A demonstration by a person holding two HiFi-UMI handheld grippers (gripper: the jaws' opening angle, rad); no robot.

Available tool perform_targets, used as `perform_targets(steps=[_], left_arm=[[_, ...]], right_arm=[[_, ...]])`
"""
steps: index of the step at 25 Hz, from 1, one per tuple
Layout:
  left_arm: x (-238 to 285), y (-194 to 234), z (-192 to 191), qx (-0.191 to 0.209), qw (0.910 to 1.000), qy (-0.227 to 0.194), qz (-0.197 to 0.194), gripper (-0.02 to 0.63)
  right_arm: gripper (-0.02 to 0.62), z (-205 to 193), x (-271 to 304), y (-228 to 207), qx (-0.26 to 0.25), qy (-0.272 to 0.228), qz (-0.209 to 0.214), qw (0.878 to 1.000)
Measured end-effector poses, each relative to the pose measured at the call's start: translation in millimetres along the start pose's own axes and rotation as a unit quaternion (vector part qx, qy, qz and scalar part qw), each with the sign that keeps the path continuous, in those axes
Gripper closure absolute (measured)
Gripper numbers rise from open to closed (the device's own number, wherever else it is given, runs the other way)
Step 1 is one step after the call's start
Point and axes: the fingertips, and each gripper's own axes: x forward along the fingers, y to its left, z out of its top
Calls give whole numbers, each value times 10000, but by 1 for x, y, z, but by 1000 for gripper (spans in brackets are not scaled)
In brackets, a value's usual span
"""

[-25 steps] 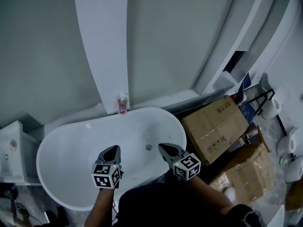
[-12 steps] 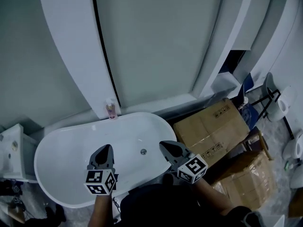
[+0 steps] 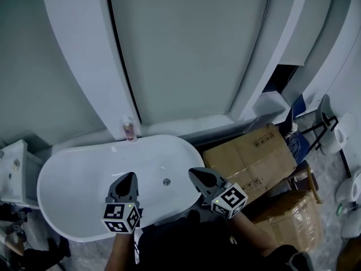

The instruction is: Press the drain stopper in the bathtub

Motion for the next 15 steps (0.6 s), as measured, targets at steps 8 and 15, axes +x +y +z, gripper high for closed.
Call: perform_targets(steps=[8,15], left_arm=[[-12,37,19,125,9998,-147,-69,594],[-37,51,20,147,9995,-277,-83,594]], right_arm=[[583,21,39,35,-74,-219,130,9996],[583,24,44,62,-327,-159,135,9992]])
